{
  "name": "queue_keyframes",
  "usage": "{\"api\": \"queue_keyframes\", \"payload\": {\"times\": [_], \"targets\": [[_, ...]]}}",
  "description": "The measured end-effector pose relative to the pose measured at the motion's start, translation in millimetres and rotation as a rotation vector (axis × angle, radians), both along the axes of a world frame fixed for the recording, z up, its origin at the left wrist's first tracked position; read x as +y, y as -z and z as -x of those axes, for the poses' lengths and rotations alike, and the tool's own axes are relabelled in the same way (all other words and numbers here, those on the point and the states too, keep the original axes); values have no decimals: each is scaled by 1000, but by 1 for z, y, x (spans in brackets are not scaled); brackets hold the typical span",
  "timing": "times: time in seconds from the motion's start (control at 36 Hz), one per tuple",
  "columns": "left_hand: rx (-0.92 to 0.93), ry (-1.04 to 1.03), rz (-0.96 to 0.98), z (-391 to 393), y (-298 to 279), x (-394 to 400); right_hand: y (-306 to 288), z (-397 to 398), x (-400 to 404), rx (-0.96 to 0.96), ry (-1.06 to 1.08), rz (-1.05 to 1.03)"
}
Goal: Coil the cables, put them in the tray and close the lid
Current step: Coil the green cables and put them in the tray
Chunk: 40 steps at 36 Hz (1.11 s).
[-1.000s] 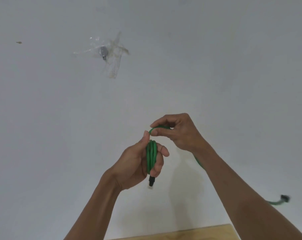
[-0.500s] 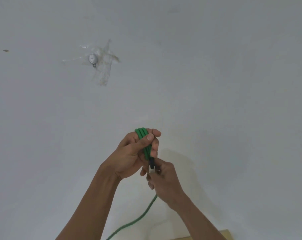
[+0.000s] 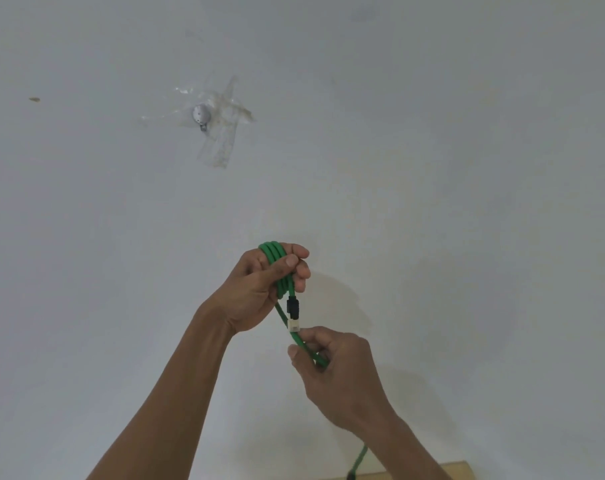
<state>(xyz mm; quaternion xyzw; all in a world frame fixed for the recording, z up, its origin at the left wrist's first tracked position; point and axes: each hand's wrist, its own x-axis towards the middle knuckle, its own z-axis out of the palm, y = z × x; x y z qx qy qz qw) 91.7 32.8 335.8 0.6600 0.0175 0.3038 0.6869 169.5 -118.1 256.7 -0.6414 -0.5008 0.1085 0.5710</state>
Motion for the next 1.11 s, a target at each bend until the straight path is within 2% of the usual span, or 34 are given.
{"api": "queue_keyframes", "payload": {"times": [0.06,0.19,0.39,0.53,0.72,0.81,0.89,0.97,1.11], "targets": [[-10,-19,-1,0,1,1,-2,1,0,-102,16,43],[-57,-62,13,-2,2,-1,1,7,1,-256,138,-7],[-17,-142,-98,-5,13,1,4,9,2,-407,95,102],[-38,-156,-103,-5,16,4,3,9,4,-485,100,173],[105,-86,-133,13,23,11,-25,-18,-1,-742,343,-59],[194,-45,-148,16,26,5,-44,-37,5,-869,264,-135],[304,16,-123,15,28,-11,-65,-51,11,-961,82,-171],[349,83,31,15,31,-26,-83,-64,17,-815,-126,-107],[278,195,211,11,35,-42,-89,-77,28,-318,-421,-155]]}}
